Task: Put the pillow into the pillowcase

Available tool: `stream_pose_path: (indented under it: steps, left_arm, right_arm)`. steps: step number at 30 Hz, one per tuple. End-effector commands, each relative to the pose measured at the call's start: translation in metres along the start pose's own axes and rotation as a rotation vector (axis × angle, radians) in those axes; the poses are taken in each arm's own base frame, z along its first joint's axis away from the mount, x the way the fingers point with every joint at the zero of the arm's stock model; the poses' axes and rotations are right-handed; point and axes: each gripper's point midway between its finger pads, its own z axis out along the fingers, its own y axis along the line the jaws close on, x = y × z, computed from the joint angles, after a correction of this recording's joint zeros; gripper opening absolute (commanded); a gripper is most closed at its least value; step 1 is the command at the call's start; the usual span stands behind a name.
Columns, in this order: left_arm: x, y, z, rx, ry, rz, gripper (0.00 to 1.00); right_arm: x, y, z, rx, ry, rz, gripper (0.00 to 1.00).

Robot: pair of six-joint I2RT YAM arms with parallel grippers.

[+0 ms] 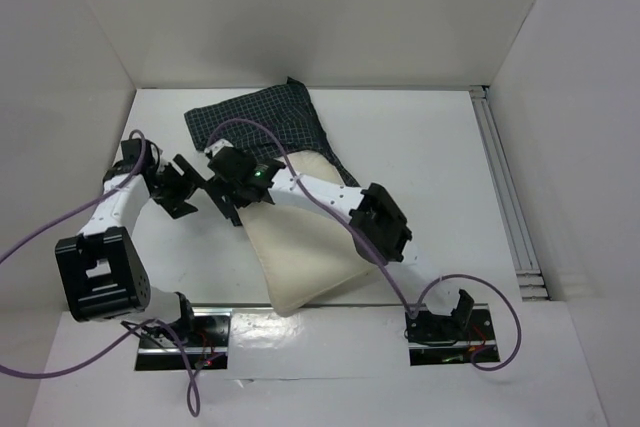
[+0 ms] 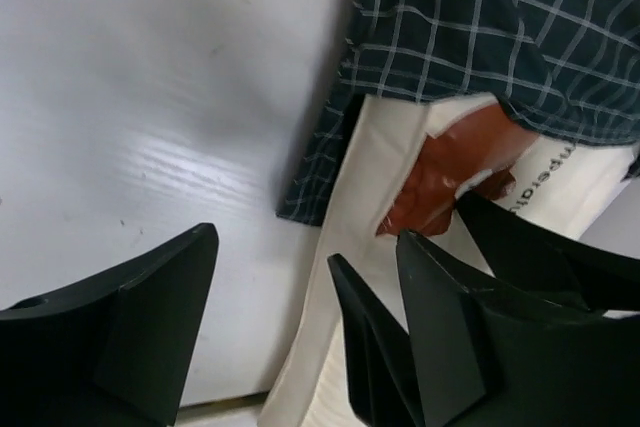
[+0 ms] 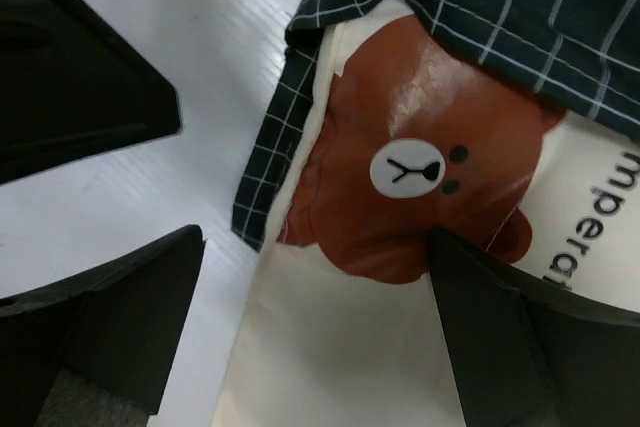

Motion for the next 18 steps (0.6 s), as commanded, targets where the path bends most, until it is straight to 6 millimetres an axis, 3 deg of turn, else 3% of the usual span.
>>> stream_pose_path:
  steps: [1,2,3,4,5,6,7,8,9,11,12,13,14,15,18]
  left_arm:
    - [-0.010,0.000,0.016,0.052,-0.017,0.059,0.85]
    - [-0.005,0.002,0.022,0.068,0.013,0.062,0.85]
    - [0.001,0.004,0.032,0.086,0.058,0.058,0.83]
    - [0.004,0.005,0.037,0.083,0.071,0.061,0.79]
    - [0.007,-0.002,0.039,0.105,0.076,0.084,0.77]
    - [0.012,0.002,0.044,0.087,0.086,0.088,0.76]
    - [0.014,0.002,0.046,0.078,0.085,0.098,0.76]
    - [0.017,0.003,0.049,0.080,0.076,0.114,0.76]
    - [0.023,0.000,0.052,0.084,0.086,0.131,0.77]
    - [0.029,0.000,0.056,0.090,0.093,0.157,0.79]
    - [0.038,-0.001,0.058,0.089,0.113,0.173,0.80]
    - [0.037,0.004,0.062,0.041,0.088,0.180,0.82]
    - [0.039,0.000,0.065,0.042,0.099,0.192,0.82]
    - [0.049,-0.001,0.070,0.036,0.130,0.209,0.82]
    - [0.050,-0.011,0.078,0.060,0.110,0.230,0.82]
  right_arm:
    - [-0.005,-0.025,0.016,0.076,0.030,0.016,1.00]
    - [0.008,-0.028,0.026,0.095,0.063,0.007,0.93]
    - [0.007,-0.033,0.027,0.101,0.063,0.023,0.47]
    - [0.010,-0.034,0.024,0.103,0.070,0.022,0.21]
    - [0.018,-0.043,0.027,0.094,0.092,0.036,0.02]
    - [-0.002,-0.045,0.011,0.061,0.038,0.059,0.00]
    - [-0.007,-0.047,0.005,0.028,0.024,0.088,0.00]
    - [0.010,-0.044,0.002,-0.049,0.067,0.101,0.00]
    - [-0.027,-0.057,-0.023,-0.096,-0.045,0.156,0.00]
    - [-0.034,-0.059,-0.042,-0.193,-0.079,0.197,0.00]
    - [-0.037,-0.071,-0.054,-0.210,-0.094,0.225,0.00]
    - [-0.040,-0.072,-0.058,-0.233,-0.099,0.230,0.00]
    - [-0.043,-0.065,-0.065,-0.275,-0.100,0.226,0.00]
    - [-0.044,-0.071,-0.064,-0.278,-0.100,0.234,0.00]
    - [-0.042,-0.072,-0.070,-0.303,-0.087,0.230,0.00]
